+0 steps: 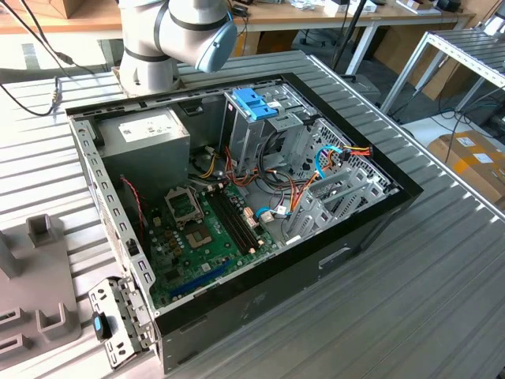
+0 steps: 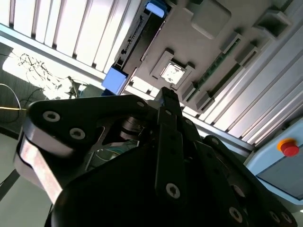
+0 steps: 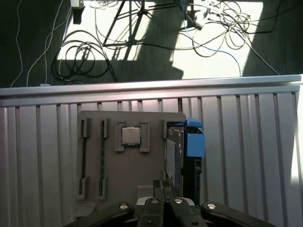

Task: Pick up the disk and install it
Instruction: 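Pick up the disk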

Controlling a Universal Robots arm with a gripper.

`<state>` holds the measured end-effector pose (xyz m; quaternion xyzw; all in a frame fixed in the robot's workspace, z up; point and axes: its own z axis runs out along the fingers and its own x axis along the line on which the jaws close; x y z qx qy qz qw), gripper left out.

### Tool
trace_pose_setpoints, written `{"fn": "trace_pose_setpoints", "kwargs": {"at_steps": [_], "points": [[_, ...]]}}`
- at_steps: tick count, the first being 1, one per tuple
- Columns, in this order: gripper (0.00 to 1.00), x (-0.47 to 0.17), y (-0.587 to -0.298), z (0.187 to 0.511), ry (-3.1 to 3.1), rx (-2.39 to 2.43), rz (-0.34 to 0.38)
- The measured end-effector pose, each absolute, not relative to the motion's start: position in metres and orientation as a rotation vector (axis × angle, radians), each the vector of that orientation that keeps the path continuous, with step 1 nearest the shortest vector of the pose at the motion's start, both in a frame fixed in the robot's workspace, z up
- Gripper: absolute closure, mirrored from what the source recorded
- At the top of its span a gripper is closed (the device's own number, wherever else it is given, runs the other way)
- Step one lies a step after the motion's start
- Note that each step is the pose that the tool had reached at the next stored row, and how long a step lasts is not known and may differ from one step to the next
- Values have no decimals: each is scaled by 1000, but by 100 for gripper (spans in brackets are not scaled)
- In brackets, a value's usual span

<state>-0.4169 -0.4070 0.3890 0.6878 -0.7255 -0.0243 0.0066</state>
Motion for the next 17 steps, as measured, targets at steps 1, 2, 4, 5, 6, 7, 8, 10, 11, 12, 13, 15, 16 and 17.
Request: {"fn": "trace_pose_setpoints", "kwargs": {"at_steps": [1, 2, 4, 5, 6, 7, 8, 10, 11, 12, 13, 15, 16, 17], "points": [[89, -417, -407, 389, -2265, 2157, -76], [89, -417, -407, 389, -2261, 2161, -76], [89, -417, -407, 389, -2252, 2169, -76], [89, -417, -407, 389, -2247, 2175, -76], [89, -417, -407, 389, -2244, 2178, -76], [89, -417, -407, 389, -2237, 2185, -76], [89, -417, -407, 389, -2231, 2191, -76], [89, -417, -407, 389, -2223, 2199, -75], [89, -417, -407, 389, -2218, 2203, -75], [89, -417, -407, 389, -2215, 2207, -75], [89, -417, -407, 389, -2208, 2213, -75], [89, -417, -407, 389, -2196, 2224, -75], [89, -417, -407, 389, -2190, 2230, -75], [89, -417, -407, 389, -2182, 2238, -75]]}}
